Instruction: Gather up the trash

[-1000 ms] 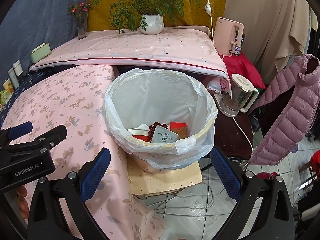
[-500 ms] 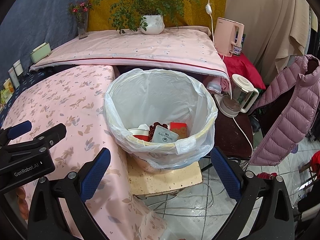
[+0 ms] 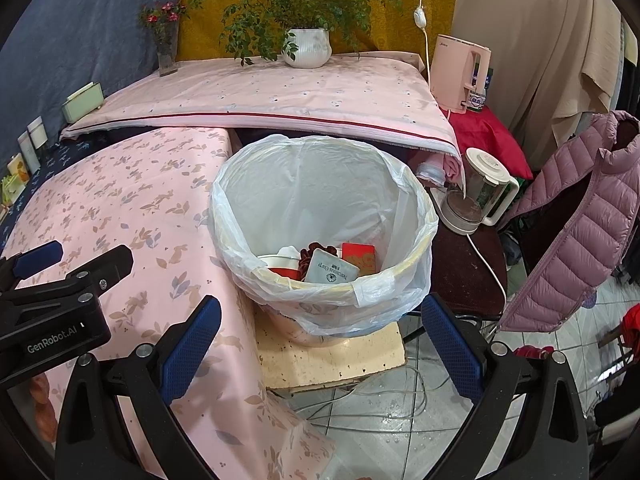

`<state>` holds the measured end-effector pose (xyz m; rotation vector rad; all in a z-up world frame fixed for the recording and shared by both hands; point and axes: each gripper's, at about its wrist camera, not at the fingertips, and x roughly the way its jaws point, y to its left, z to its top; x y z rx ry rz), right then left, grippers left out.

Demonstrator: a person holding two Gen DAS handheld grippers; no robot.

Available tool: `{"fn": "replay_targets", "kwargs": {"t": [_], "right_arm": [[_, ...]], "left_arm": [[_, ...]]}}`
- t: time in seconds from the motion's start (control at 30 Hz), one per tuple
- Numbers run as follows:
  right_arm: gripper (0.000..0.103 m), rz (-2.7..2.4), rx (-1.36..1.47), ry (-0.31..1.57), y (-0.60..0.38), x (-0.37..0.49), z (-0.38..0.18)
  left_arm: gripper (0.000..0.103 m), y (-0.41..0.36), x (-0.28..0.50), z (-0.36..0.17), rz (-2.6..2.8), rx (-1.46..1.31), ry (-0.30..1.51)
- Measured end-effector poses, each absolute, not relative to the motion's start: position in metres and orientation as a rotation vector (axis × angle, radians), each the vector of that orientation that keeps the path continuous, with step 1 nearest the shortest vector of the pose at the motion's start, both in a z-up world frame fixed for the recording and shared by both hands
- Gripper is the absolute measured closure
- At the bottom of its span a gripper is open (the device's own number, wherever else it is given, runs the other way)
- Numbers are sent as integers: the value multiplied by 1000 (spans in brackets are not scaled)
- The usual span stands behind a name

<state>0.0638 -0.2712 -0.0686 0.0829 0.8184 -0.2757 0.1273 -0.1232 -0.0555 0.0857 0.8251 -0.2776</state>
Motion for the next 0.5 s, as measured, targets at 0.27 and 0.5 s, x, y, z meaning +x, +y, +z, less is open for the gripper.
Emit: {"fn": "replay_targets", "kwargs": {"t": [0.27,0.5], "right_arm": [[6,-271,80,818,-274,65,-69],[6,-271,78,817,-275,65,-68]], "left_arm": [[7,-124,127,-55,-279,87,822],[7,-126,129,-55,-294,85,826]]}}
